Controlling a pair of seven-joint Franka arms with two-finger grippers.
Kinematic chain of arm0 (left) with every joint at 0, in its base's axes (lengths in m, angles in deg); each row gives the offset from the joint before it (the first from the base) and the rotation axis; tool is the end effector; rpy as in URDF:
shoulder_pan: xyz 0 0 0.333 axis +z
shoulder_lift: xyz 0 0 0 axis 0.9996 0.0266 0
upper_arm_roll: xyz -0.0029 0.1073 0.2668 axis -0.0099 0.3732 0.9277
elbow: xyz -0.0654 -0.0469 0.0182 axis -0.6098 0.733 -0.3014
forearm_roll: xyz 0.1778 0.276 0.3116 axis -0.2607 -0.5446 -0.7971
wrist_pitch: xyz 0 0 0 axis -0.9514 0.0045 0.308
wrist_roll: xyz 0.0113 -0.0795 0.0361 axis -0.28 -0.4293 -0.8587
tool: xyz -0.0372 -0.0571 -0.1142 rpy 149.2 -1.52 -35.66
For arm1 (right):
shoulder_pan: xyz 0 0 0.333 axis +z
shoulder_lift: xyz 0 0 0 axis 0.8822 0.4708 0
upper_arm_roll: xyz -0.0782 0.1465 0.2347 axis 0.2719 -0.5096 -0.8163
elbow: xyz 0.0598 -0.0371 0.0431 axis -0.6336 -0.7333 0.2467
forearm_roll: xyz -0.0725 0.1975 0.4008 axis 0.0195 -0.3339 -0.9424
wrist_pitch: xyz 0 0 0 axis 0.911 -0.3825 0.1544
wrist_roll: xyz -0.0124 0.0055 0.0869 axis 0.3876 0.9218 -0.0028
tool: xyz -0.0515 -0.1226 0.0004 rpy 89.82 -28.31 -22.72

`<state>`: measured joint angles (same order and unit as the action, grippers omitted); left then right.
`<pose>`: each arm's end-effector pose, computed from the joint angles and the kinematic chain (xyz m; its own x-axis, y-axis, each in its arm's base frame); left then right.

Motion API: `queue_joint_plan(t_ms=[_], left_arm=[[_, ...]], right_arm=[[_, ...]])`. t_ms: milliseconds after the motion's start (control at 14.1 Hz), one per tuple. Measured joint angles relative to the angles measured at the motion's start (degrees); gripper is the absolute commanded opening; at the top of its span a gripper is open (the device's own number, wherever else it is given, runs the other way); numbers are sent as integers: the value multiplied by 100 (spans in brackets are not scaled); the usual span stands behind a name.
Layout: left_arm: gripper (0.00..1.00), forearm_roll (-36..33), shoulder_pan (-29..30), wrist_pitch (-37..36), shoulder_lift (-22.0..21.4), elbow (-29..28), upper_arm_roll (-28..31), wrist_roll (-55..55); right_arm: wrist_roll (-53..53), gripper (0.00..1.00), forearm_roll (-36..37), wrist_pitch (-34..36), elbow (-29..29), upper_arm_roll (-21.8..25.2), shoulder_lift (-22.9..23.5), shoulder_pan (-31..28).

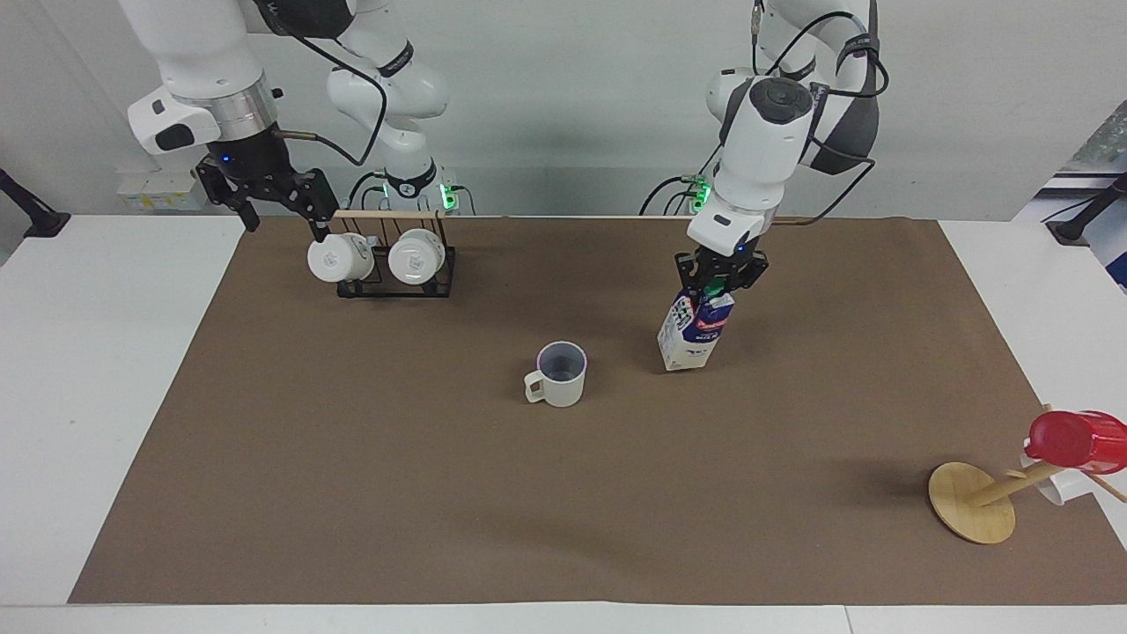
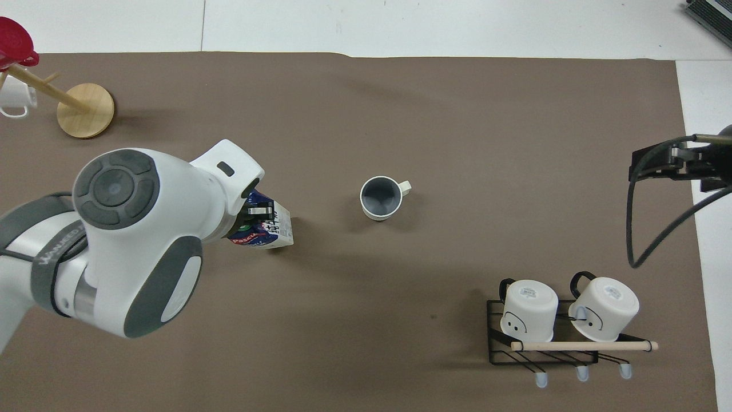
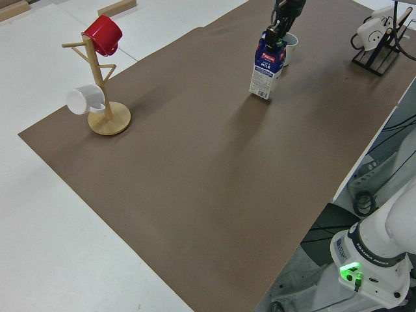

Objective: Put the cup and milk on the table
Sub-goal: 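Carry the milk carton with the left gripper beside the white cup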

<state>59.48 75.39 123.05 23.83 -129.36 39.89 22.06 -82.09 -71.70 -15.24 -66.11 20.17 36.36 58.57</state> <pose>0.5658 -0.2861 0.4069 0.9975 0.0109 0.0693 0.0092 -0.9996 0.0251 0.6184 0.0108 0.5997 0.9845 -0.1712 0.0388 -0.1730 -0.9837 0.0493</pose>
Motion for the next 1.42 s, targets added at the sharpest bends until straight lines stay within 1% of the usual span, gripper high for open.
queue_joint_plan(t_ms=[142, 283, 425, 779, 1062, 1133, 1204, 1275, 1417], left_arm=[[28, -52, -231, 5, 410, 461, -4, -204], [28, -80, -340, 5, 647, 695, -6, -357], [28, -82, -412, 19, 732, 753, -4, -401], [28, -82, -526, 54, 762, 772, -6, -582], [29, -84, -540, 214, 925, 794, -6, -717], [49, -84, -543, 214, 931, 802, -6, -739], [90, -84, -544, 214, 932, 802, -5, -747], [100, -84, -544, 214, 932, 802, -4, -751], [100, -86, -545, 213, 941, 815, -2, -772]], right_arm=[[0, 100, 0, 0, 0, 0, 0, 0], [0, 100, 0, 0, 0, 0, 0, 0], [0, 100, 0, 0, 0, 0, 0, 0], [0, 100, 0, 0, 0, 0, 0, 0], [0, 100, 0, 0, 0, 0, 0, 0], [0, 100, 0, 0, 0, 0, 0, 0], [0, 100, 0, 0, 0, 0, 0, 0], [0, 100, 0, 0, 0, 0, 0, 0], [0, 100, 0, 0, 0, 0, 0, 0]])
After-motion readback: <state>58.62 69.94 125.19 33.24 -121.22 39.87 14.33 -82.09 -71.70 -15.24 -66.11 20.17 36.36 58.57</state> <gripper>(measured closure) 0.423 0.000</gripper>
